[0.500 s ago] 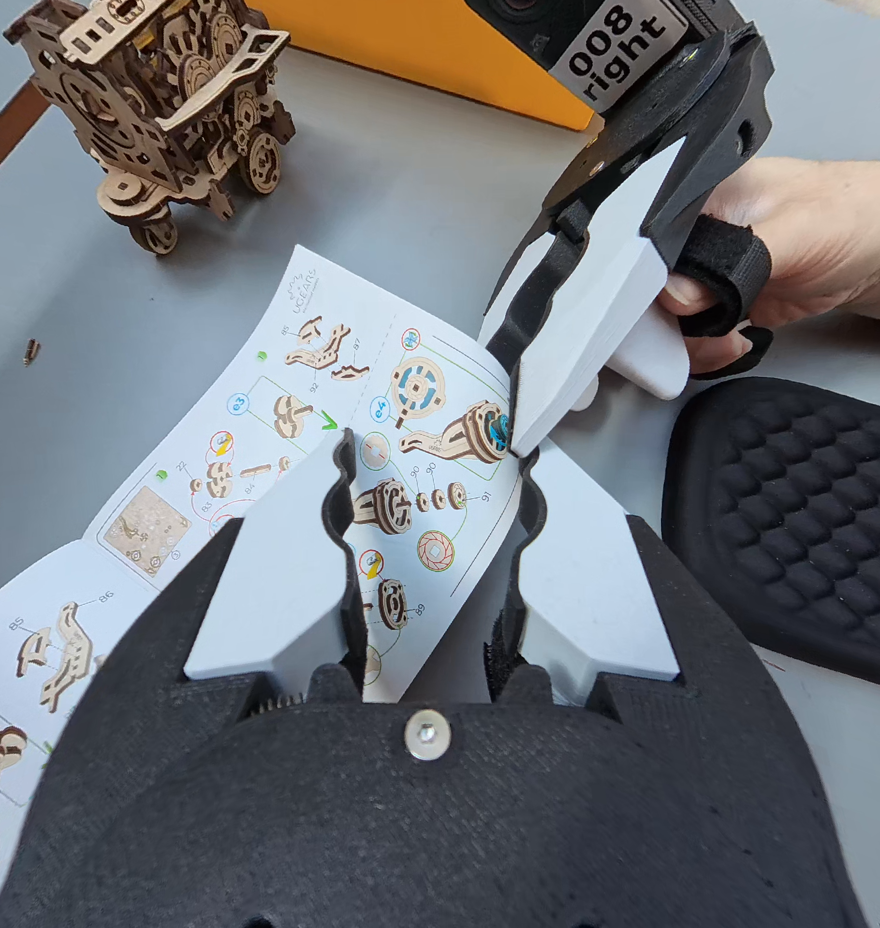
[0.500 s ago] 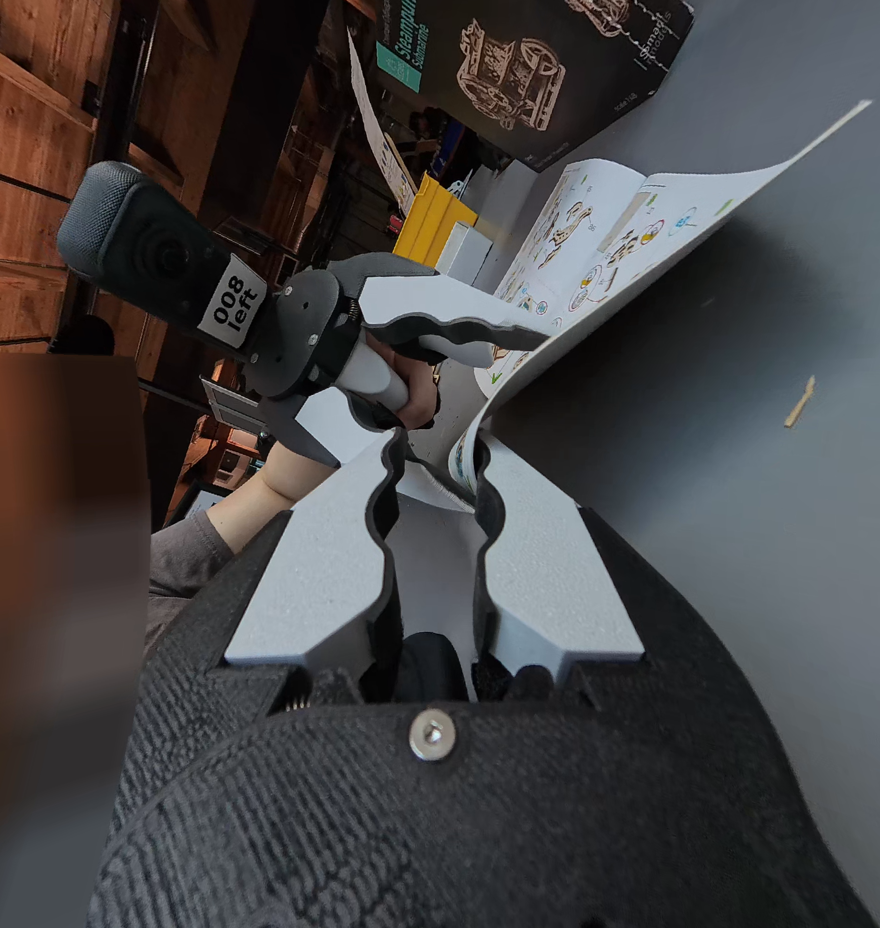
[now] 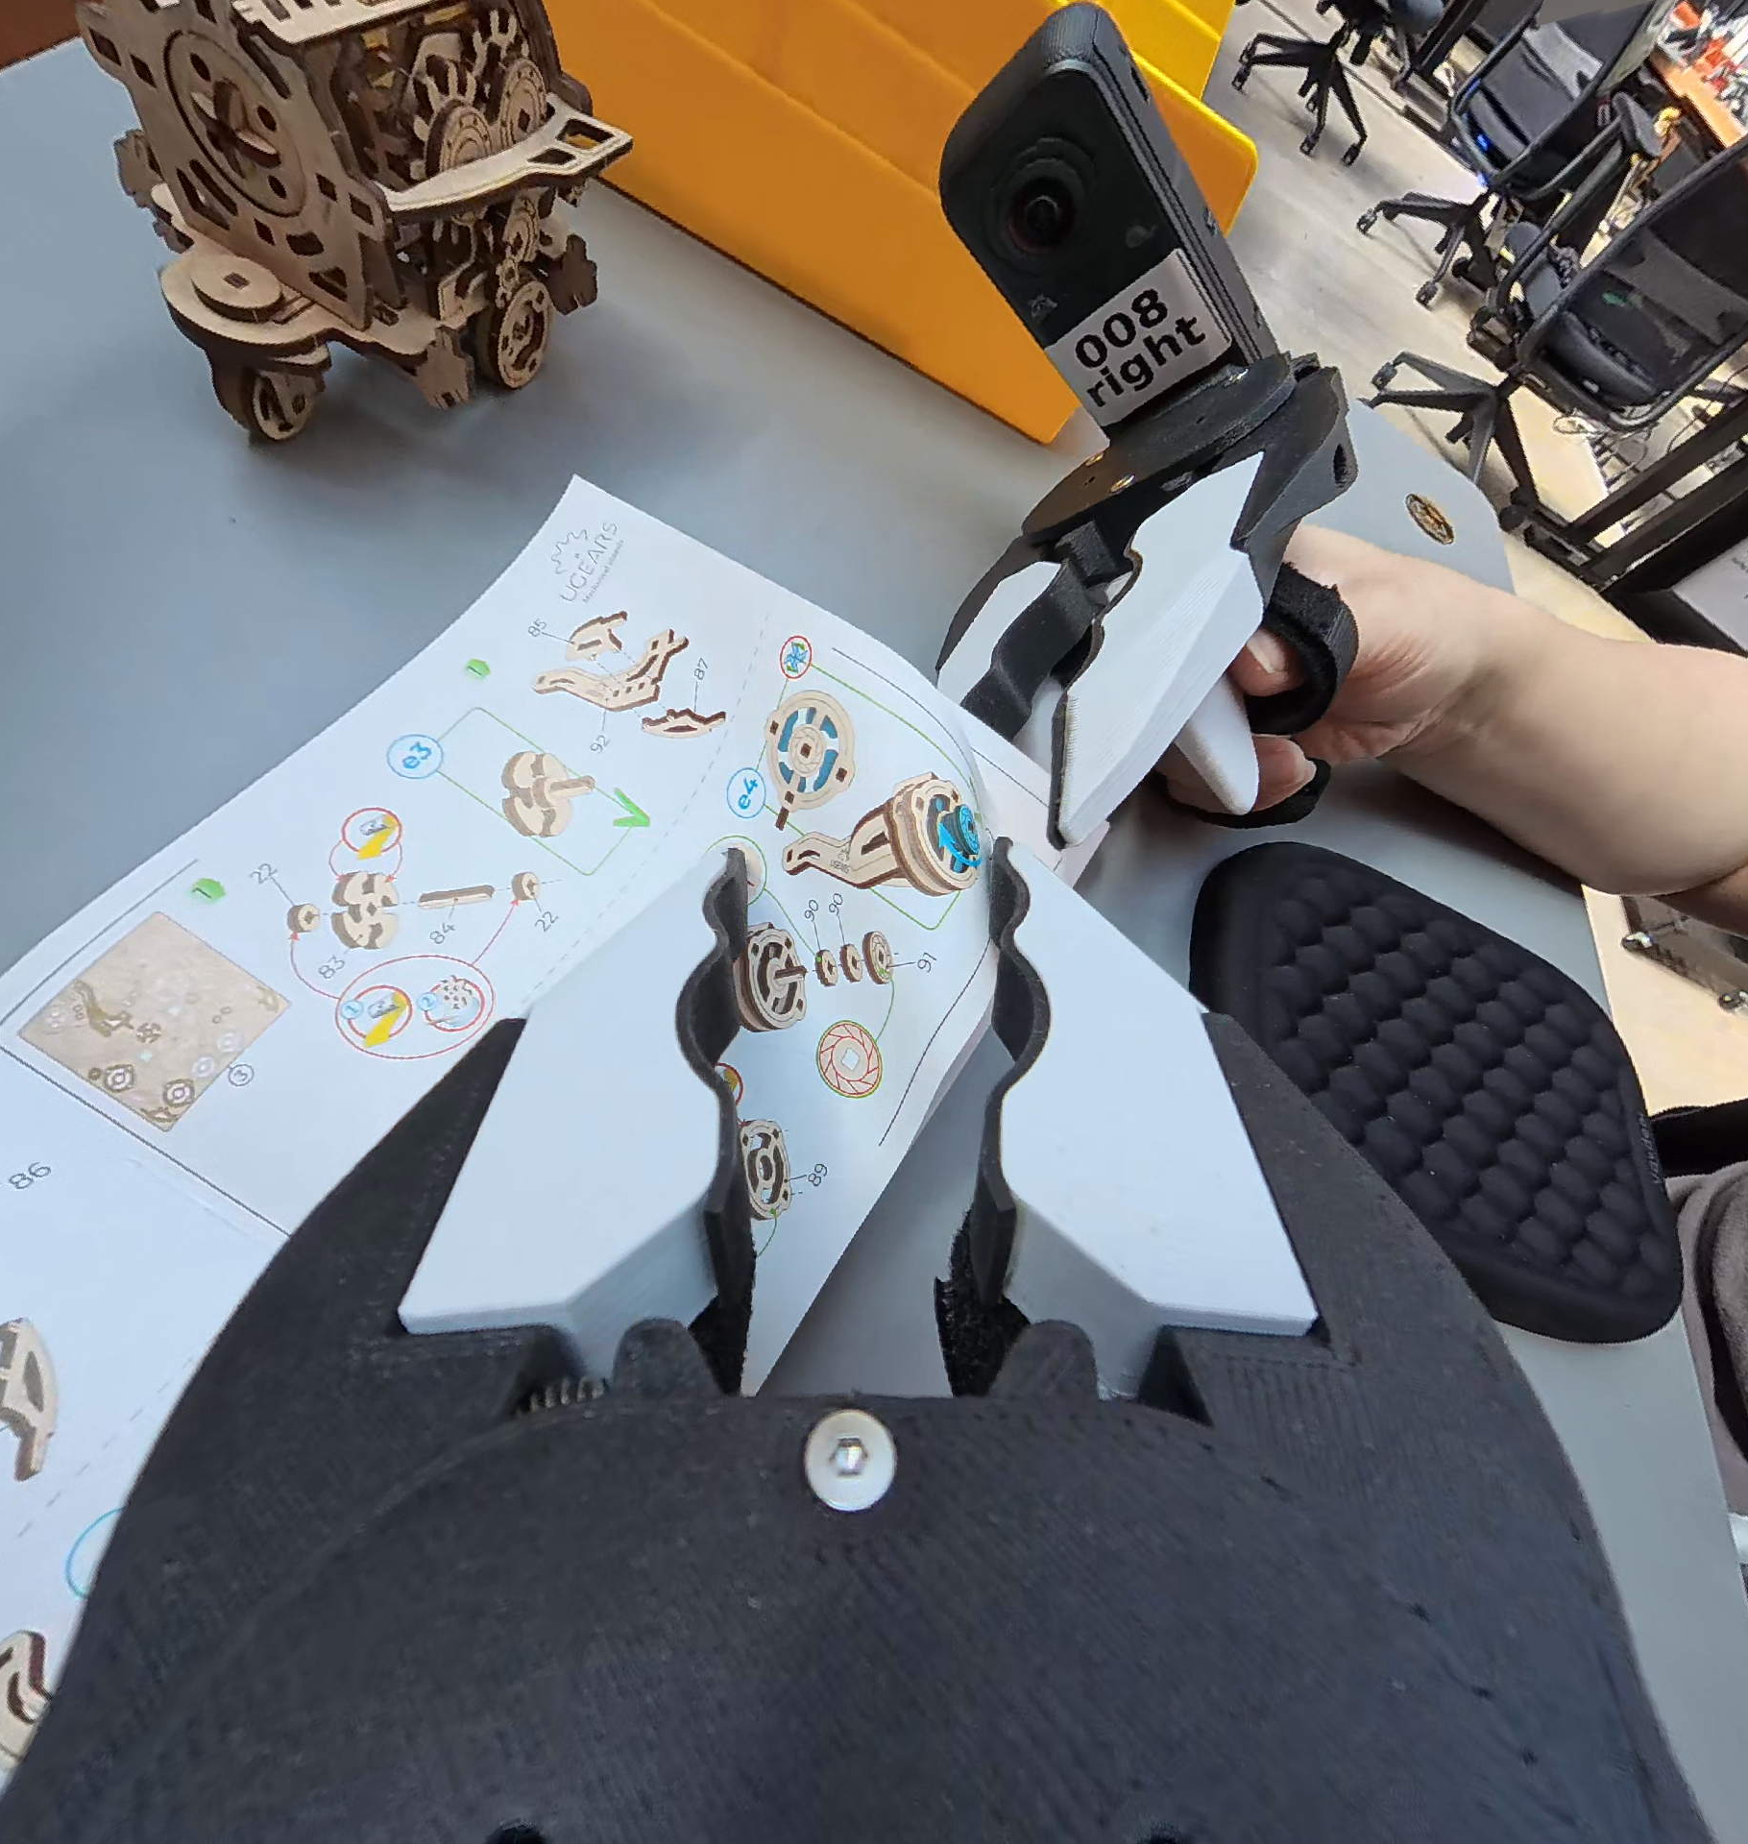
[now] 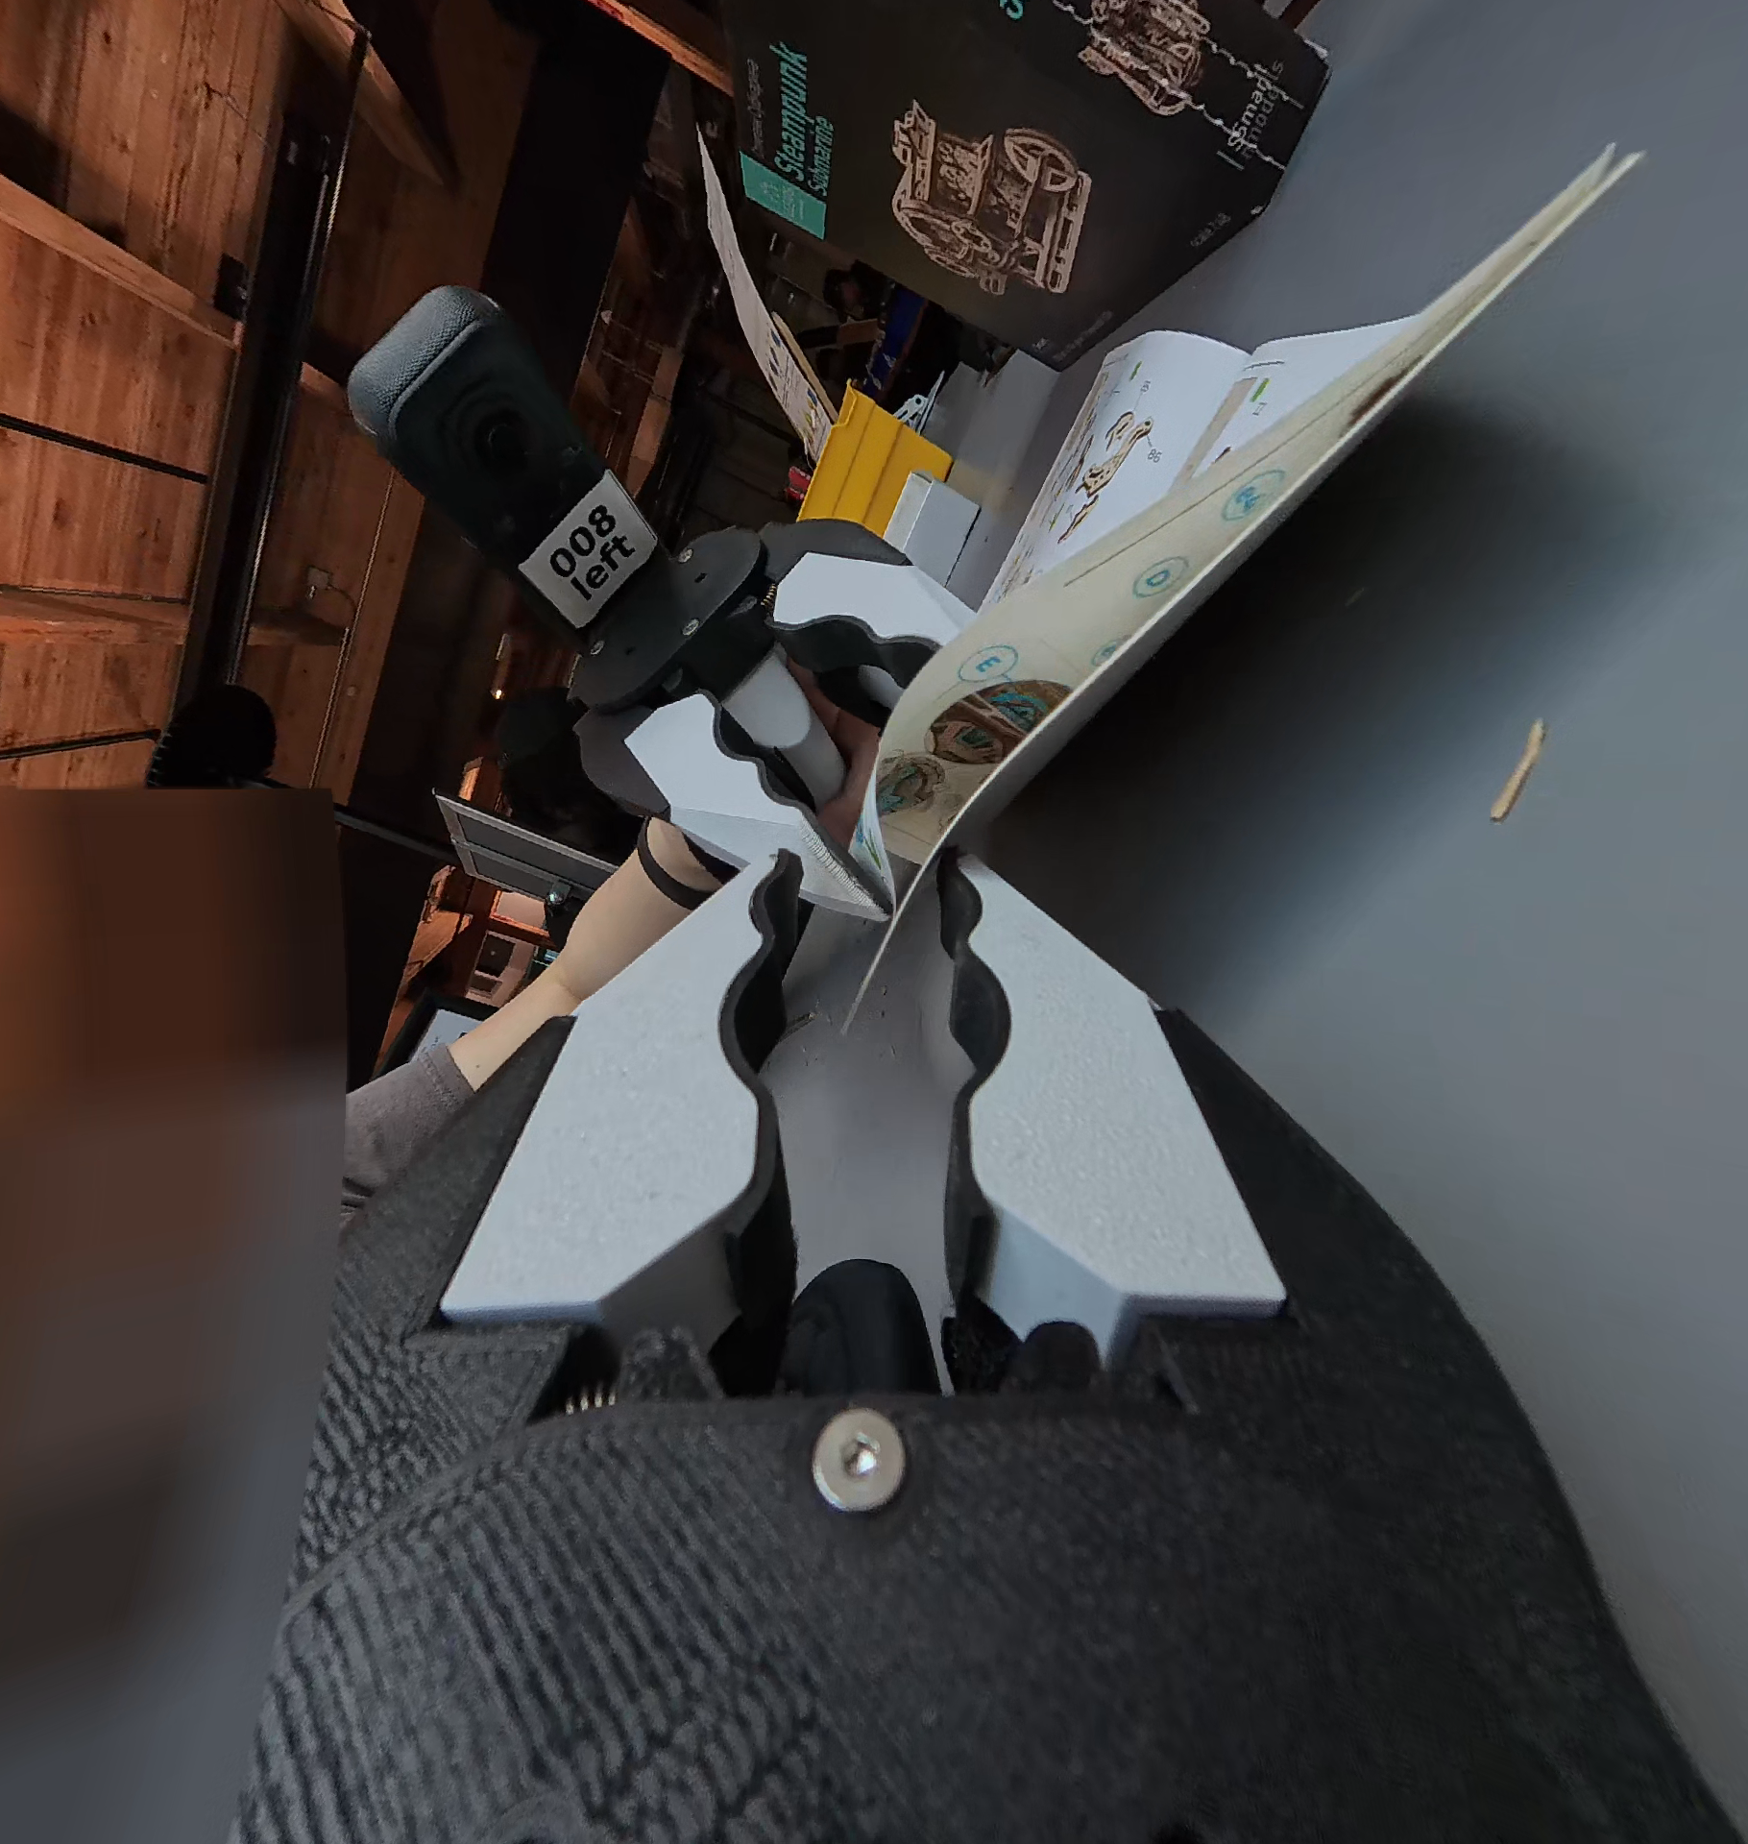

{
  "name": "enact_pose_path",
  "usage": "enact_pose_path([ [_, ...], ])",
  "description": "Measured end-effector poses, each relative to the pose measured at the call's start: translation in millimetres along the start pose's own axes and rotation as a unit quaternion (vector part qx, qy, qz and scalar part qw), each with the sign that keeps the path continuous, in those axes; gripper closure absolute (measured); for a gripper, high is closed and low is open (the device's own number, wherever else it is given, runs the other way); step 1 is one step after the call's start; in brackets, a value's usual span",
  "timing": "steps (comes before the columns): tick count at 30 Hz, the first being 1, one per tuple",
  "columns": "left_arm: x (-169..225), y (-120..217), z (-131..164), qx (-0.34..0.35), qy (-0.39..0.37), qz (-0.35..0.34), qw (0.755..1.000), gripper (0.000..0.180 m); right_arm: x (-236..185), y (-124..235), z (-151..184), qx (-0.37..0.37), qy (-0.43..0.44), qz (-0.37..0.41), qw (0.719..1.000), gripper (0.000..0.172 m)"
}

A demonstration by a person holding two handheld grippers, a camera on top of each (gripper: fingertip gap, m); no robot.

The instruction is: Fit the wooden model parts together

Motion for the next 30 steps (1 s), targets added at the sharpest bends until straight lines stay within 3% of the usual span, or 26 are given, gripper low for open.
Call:
enact_pose_path([
  [8, -2.8, 8.8, 0.3, 0.009, 0.006, -0.004, 1.0, 0.142, 2.3, 4.4, -1.7, 0.014, -0.02, -0.005, 1.0, 0.15],
  [16, -3.1, 31.1, -0.8, 0.027, -0.009, -0.042, 0.999, 0.153, 5.1, 8.8, -0.2, 0.009, -0.022, 0.018, 1.0, 0.17],
  [22, -4.5, 75.5, 2.8, 0.061, 0.033, -0.093, 0.993, 0.155, 9.4, 15.3, 4.9, -0.015, 0.016, 0.095, 0.995, 0.172],
  [27, -16.4, 120.8, 20.5, 0.063, 0.061, -0.158, 0.984, 0.156, 11.3, 17.9, 6.4, -0.036, 0.082, 0.171, 0.981, 0.171],
  [30, -22.6, 133.9, 31.2, 0.068, 0.088, -0.161, 0.981, 0.156, 15.4, 18.1, 5.8, -0.043, 0.105, 0.215, 0.97, 0.168],
])
Point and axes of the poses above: each gripper's, where its closed fingertips meet, y back along the fingers, z out of its underside, x = y × z across the jaws, the point moved 6 cm from there along y, back along the fingers, and after that the axes turned 2 degrees about z, right-handed, at the moved point
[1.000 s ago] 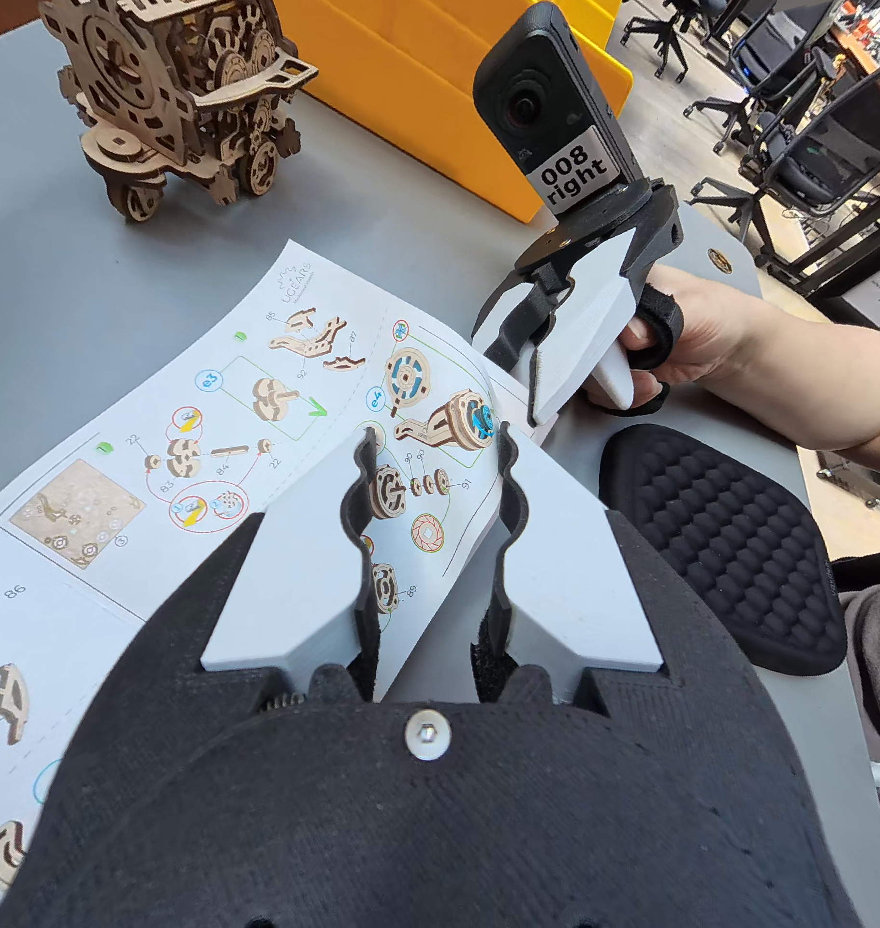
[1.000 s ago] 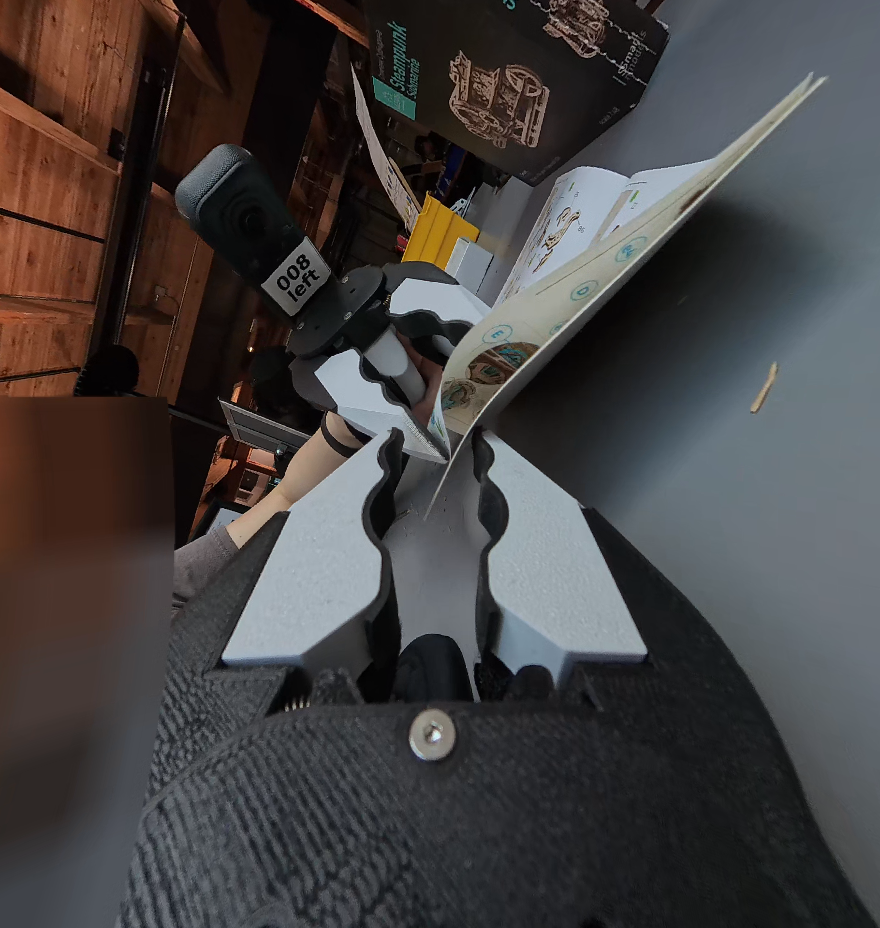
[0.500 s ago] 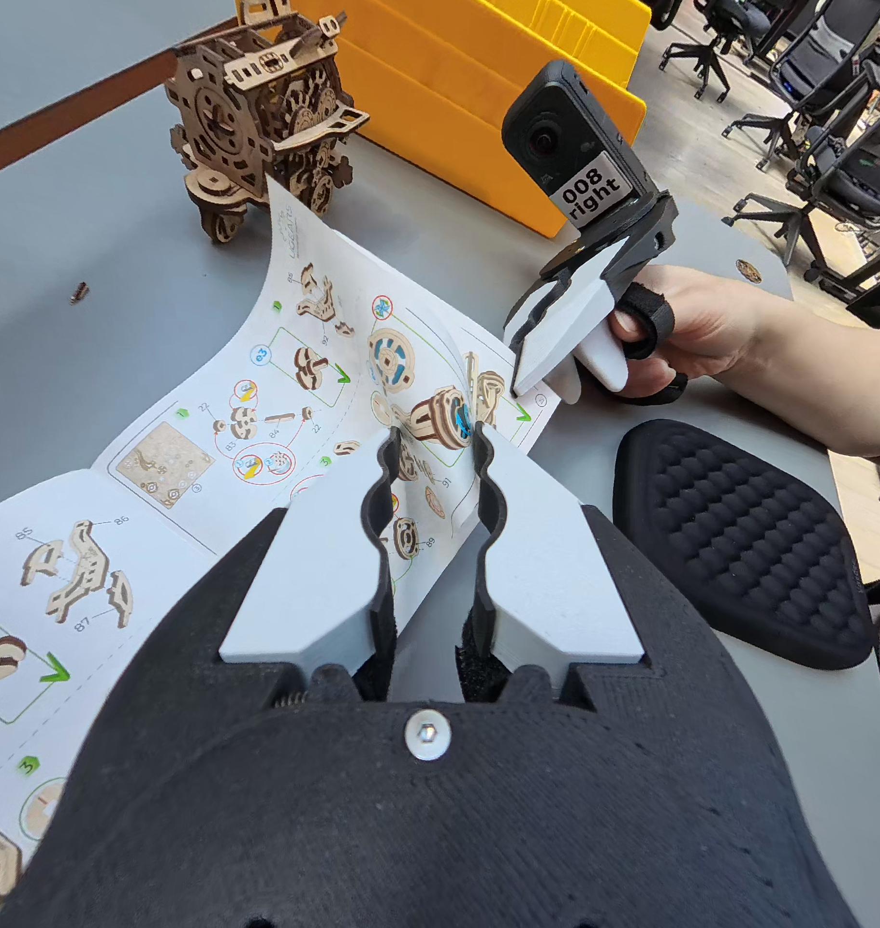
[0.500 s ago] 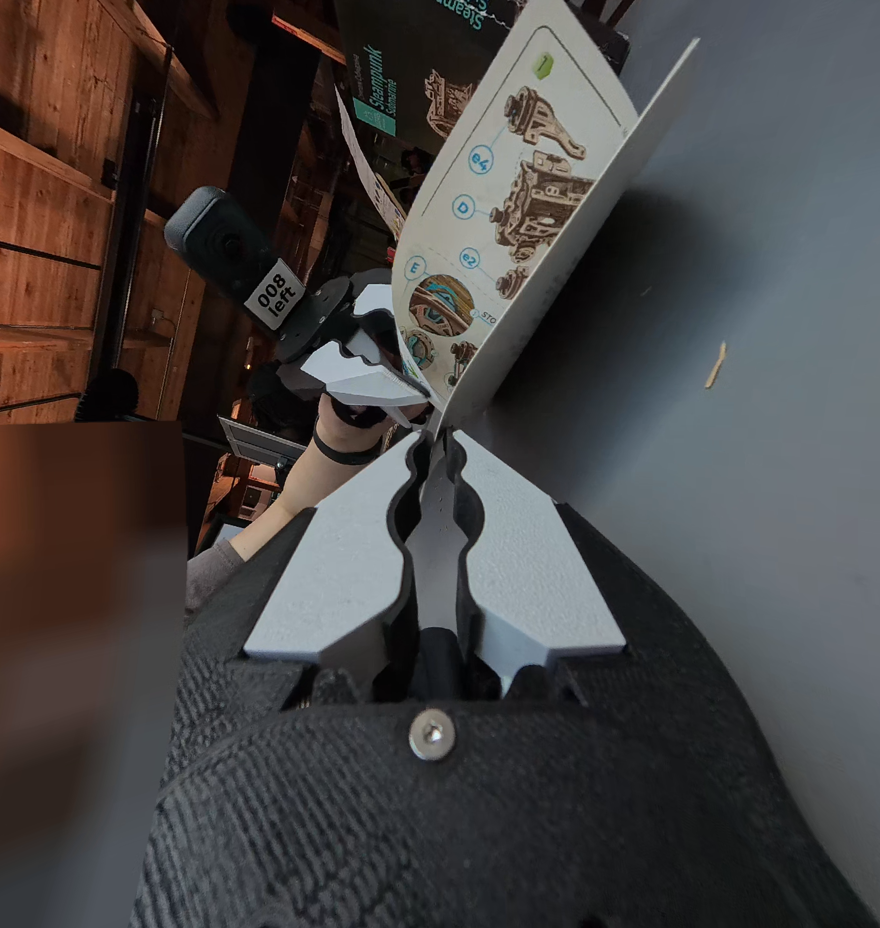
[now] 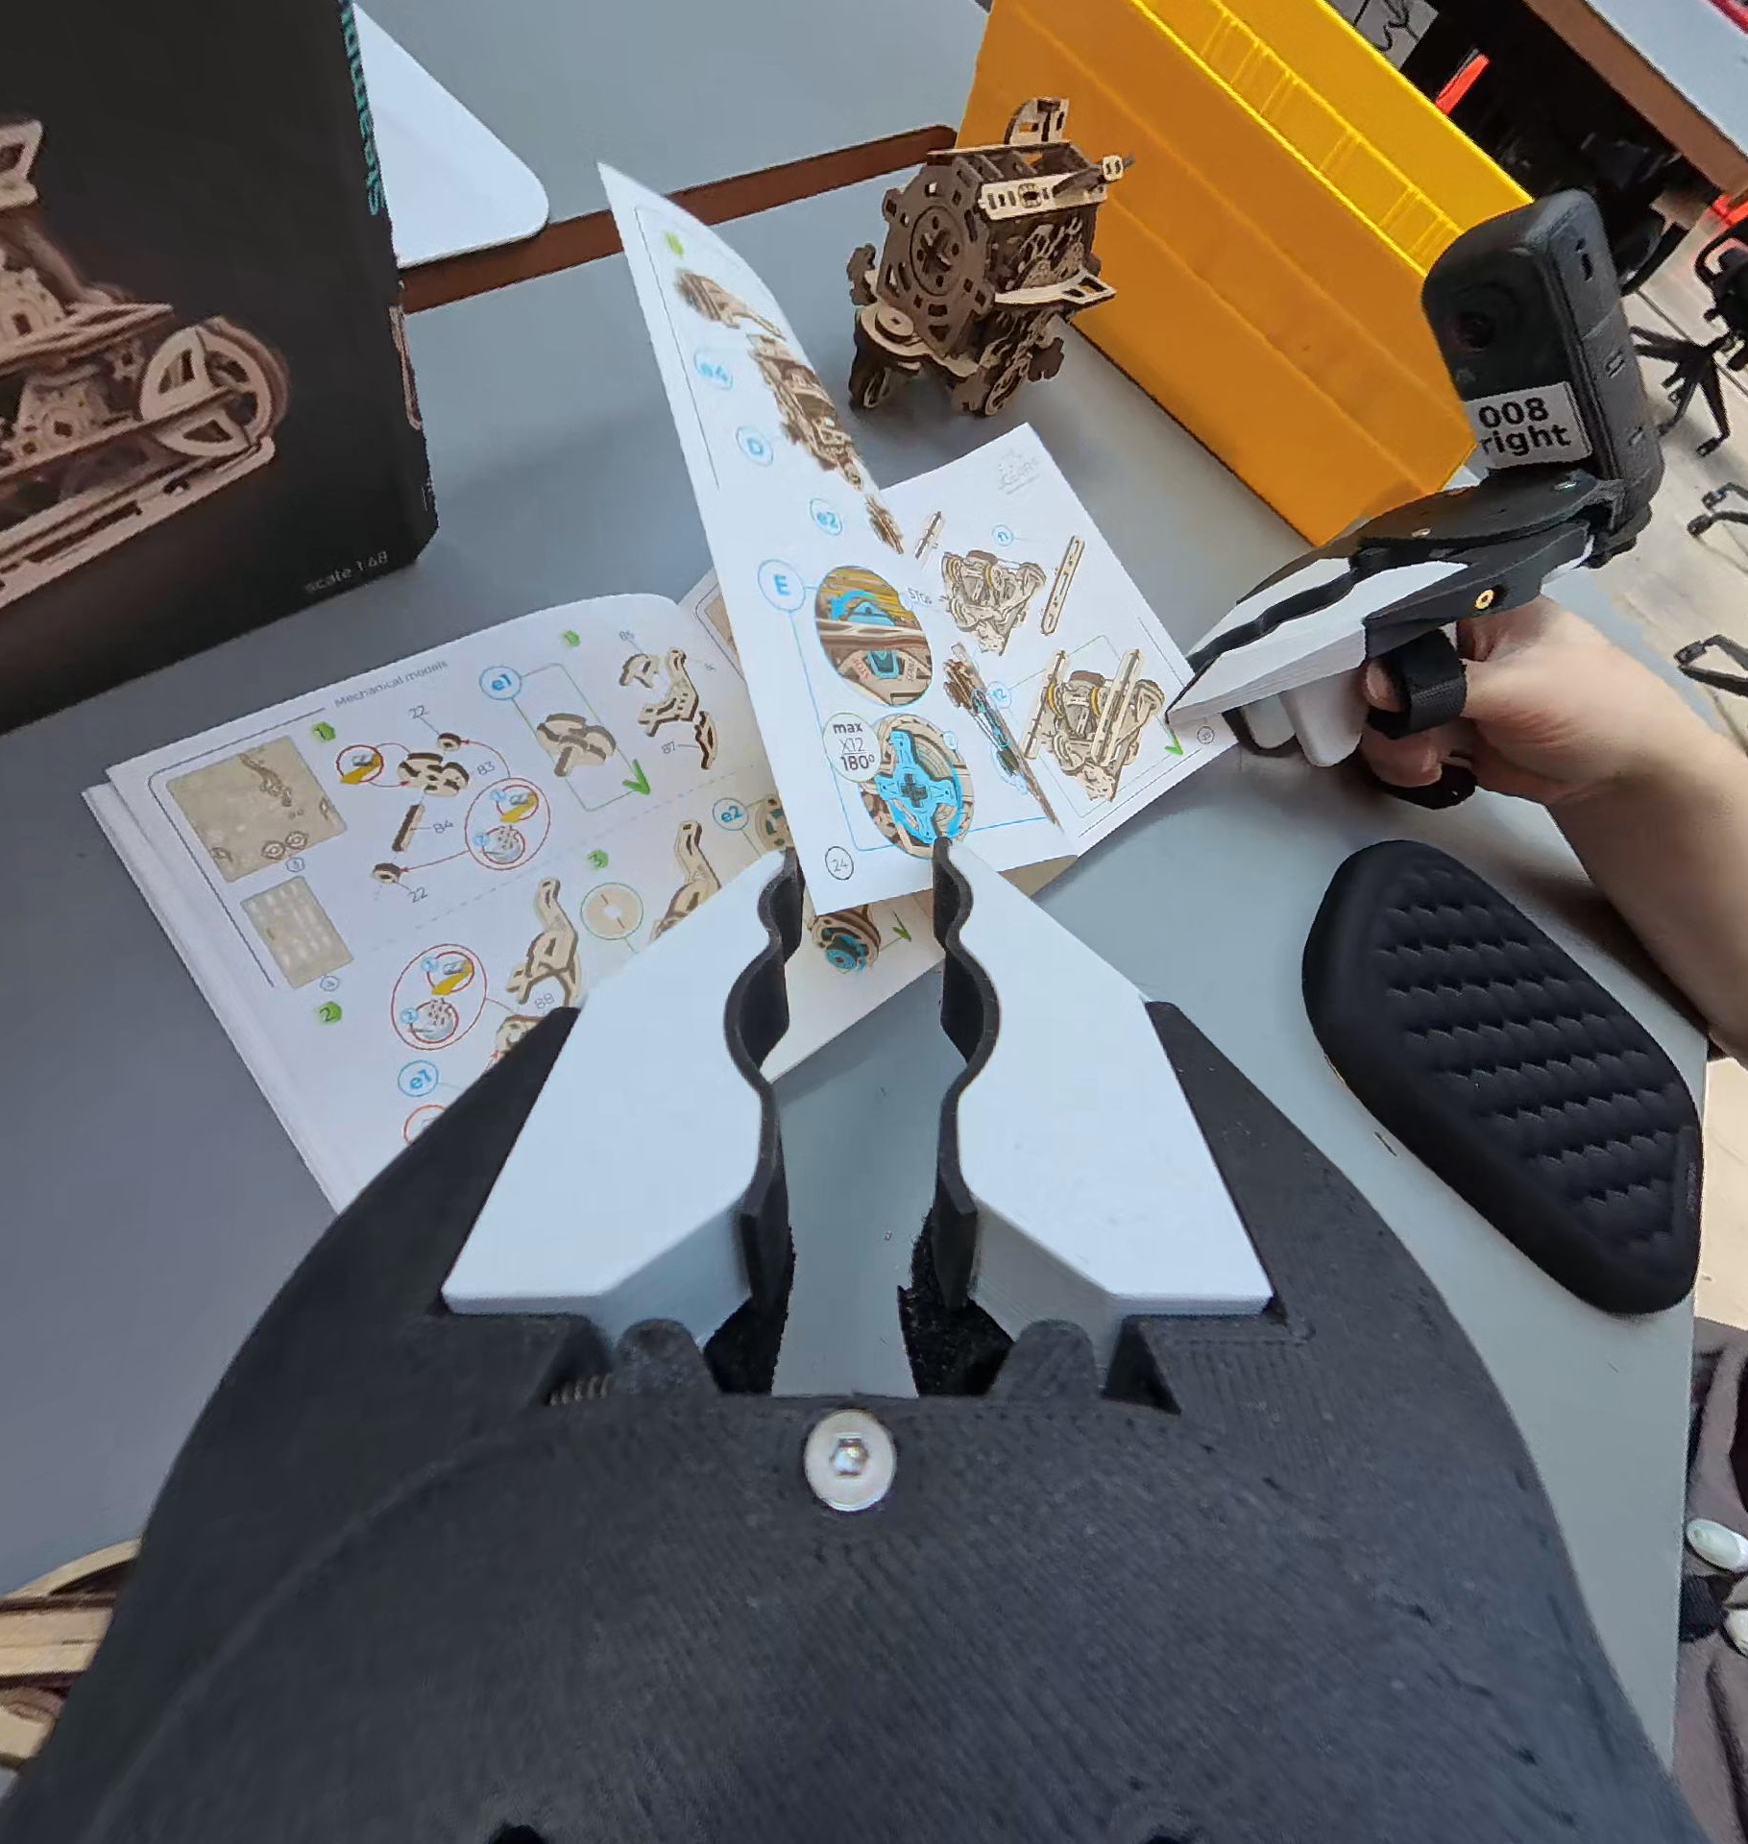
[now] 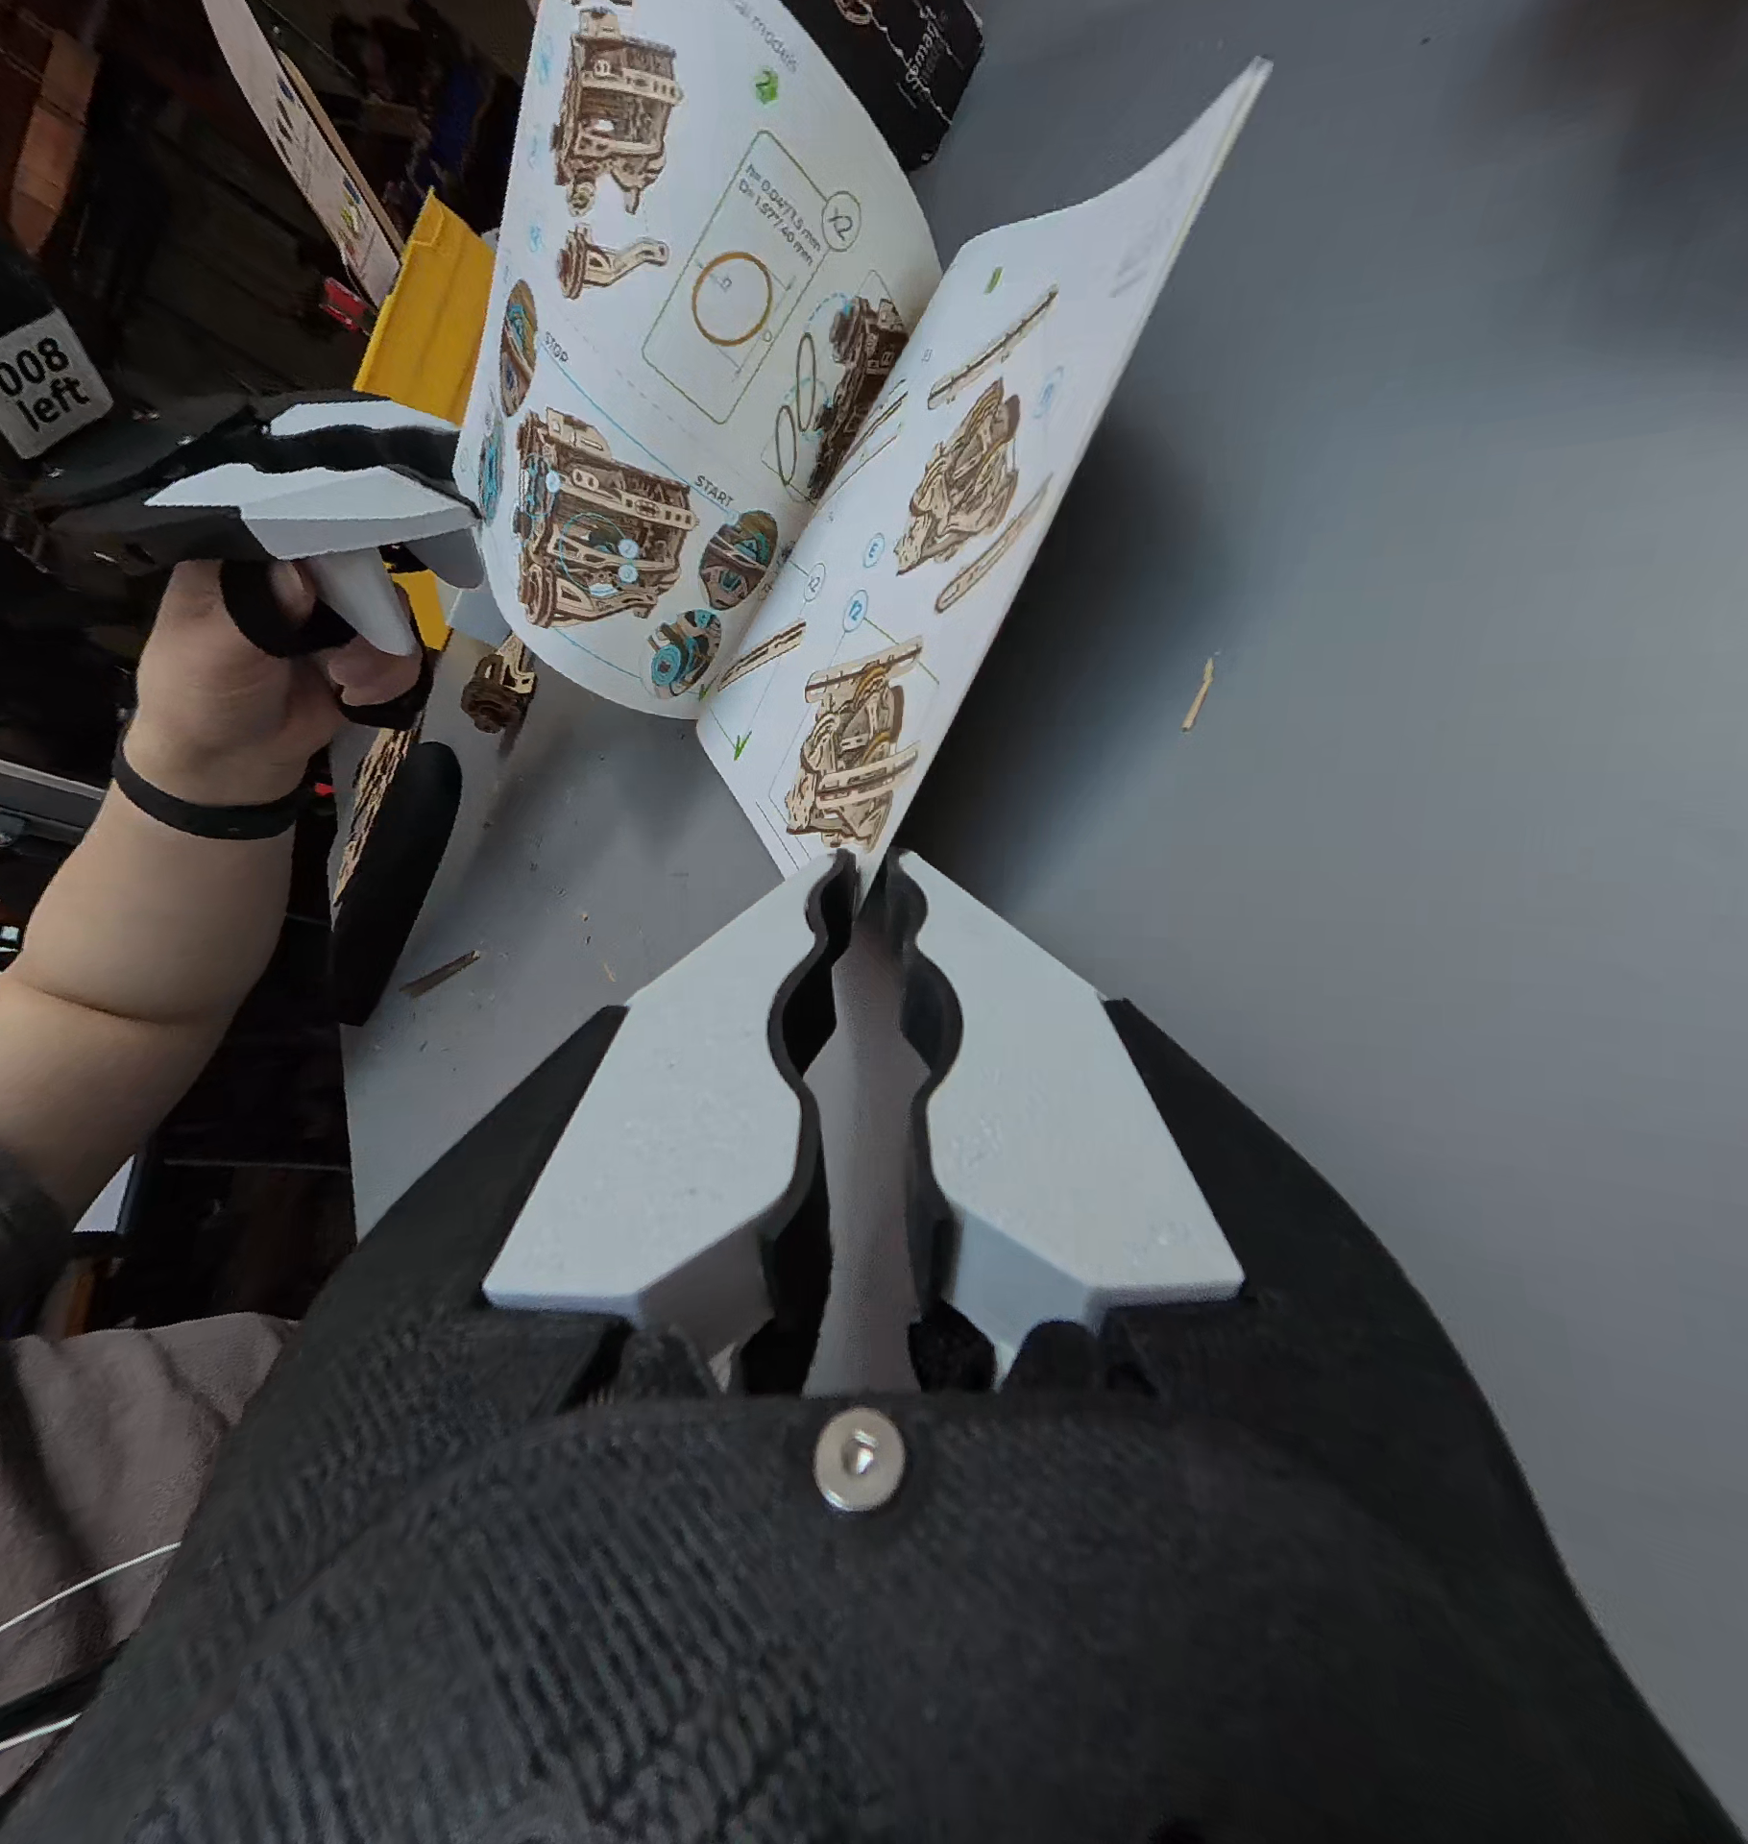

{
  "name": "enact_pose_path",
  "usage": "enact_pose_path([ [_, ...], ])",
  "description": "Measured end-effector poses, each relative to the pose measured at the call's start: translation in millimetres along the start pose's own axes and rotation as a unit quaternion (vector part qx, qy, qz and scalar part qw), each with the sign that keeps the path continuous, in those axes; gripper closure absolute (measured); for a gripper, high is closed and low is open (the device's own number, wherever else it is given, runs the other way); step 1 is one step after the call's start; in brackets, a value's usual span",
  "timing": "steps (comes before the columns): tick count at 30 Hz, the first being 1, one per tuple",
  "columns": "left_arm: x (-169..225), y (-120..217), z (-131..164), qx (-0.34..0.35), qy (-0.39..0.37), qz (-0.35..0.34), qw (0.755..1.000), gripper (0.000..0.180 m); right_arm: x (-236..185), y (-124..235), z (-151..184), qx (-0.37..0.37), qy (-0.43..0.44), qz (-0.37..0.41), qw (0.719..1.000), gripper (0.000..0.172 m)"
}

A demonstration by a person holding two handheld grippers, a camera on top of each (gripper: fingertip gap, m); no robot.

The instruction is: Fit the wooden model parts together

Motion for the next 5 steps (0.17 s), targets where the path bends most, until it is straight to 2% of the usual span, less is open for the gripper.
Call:
enact_pose_path([
  [3, -7.6, 2.2, 5.9, -0.012, -0.007, -0.021, 1.0, 0.159, 3.8, 3.1, -6.1, 0.006, 0.056, 0.086, 0.995, 0.15],
  [5, -12.7, 3.7, 8.9, -0.024, -0.028, -0.049, 0.998, 0.16, 2.6, 11.7, -14.4, 0.022, 0.117, 0.165, 0.979, 0.139],
])
Point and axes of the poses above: each gripper's, where its closed fingertips meet, y back along the fingers, z out of its underside, x = y × z across the jaws, the point moved 6 cm from there along y, back along the fingers, and after that the axes turned 2 degrees about z, right-handed, at the moved point
